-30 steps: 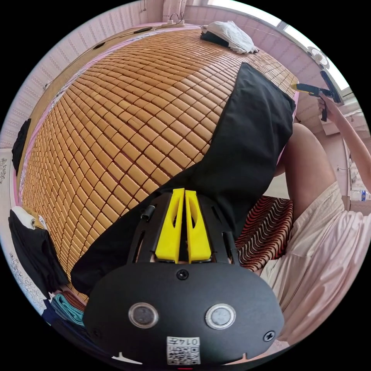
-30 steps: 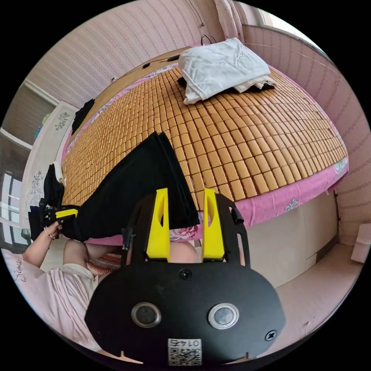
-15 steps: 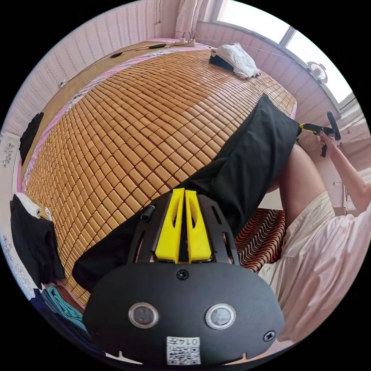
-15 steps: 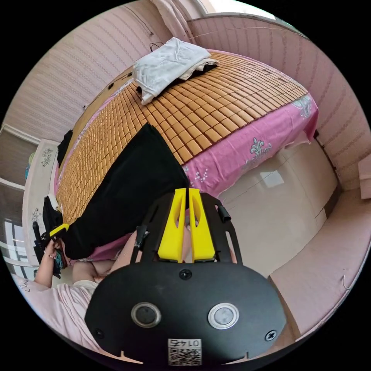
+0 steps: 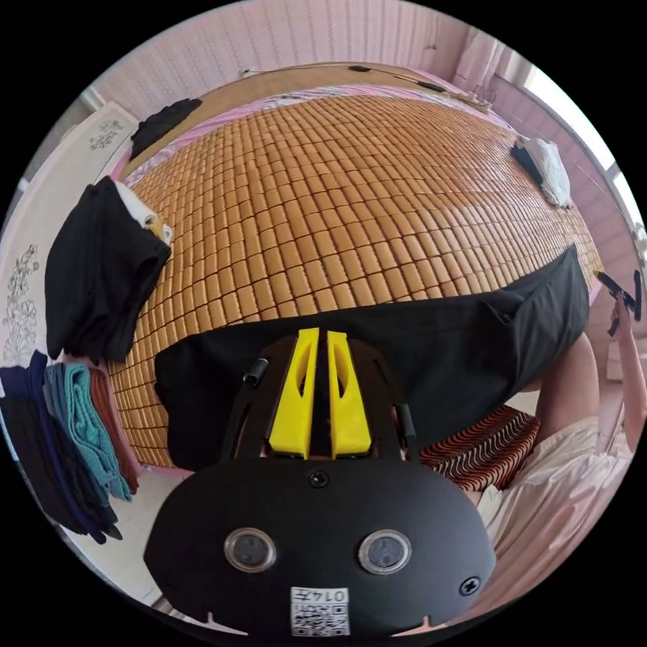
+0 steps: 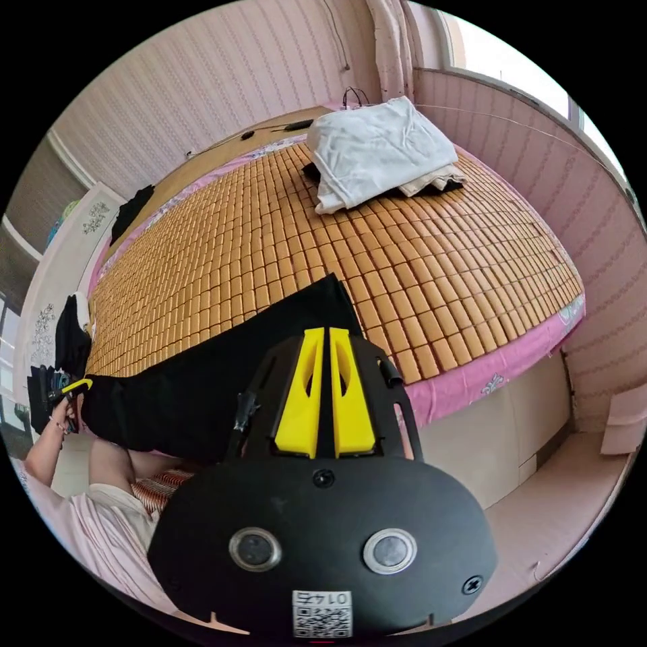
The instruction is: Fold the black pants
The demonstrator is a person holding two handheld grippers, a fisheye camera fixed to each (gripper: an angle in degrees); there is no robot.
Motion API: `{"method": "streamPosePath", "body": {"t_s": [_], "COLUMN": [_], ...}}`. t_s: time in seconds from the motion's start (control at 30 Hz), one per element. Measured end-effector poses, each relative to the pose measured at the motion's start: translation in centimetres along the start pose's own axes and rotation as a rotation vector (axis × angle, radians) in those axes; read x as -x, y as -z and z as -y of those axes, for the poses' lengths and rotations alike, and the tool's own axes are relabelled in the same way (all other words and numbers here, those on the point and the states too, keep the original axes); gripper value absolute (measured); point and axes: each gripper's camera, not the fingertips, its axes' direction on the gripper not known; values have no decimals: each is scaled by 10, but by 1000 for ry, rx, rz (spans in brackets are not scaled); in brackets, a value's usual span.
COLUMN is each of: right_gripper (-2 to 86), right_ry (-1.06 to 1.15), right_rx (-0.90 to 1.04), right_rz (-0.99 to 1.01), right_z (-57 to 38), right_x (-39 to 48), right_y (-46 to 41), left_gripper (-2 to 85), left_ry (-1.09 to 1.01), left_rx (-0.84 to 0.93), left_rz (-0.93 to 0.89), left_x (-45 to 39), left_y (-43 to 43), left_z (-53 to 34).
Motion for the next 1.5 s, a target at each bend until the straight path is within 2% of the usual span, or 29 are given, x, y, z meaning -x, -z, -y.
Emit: {"method": "streamPosePath", "body": {"t_s": [0.13,0.23,0.33,0.4,0.43,0.5,0.6,0.7,0.77,0.9,0.97,1.1,1.17,1.27,1.37,1.5], "right_gripper": [1,-2,-3,-3,-3,-4,-4,-5,-7,-5,5,48,66,82,94,95], "right_ry": [21,90,198,218,234,257,258,229,160,137,199,161,64,-145,-318,-405], "right_rx": [47,165,149,144,164,125,146,165,89,-66,-89,-52,-18,-6,-37,-15], "right_rz": [-73,-230,-292,-484,-627,-621,-616,-530,-391,-329,-337,-397,-384,-259,-67,-21], "right_z": [30,34,27,23,18,8,9,16,19,2,-28,-88,-123,-149,-163,-163], "right_x": [34,49,63,71,70,66,64,55,45,46,53,44,19,-29,-80,-122], "right_y": [-44,-79,-85,-90,-100,-103,-104,-93,-65,-14,12,31,38,52,61,53], "left_gripper": [-7,-9,-10,-10,-10,-10,-10,-10,-10,-10,-10,-10,-10,-10,-10,-10], "left_ry": [185,186,125,142,167,208,166,176,189,164,112,-73,-168,-245,-229,-171], "left_rx": [97,37,40,69,66,46,37,20,-40,-124,-183,-206,-192,-139,-116,-111], "left_rz": [41,50,126,206,183,124,140,115,110,140,105,-61,-172,-203,-208,-237], "left_x": [29,29,24,27,33,43,42,47,53,57,52,15,-19,-53,-62,-55], "left_y": [-29,-32,-35,-38,-40,-40,-44,-44,-34,-10,7,16,10,-10,-31,-49], "left_z": [-10,-21,-24,-25,-29,-33,-34,-36,-41,-53,-68,-95,-113,-124,-124,-118]}}
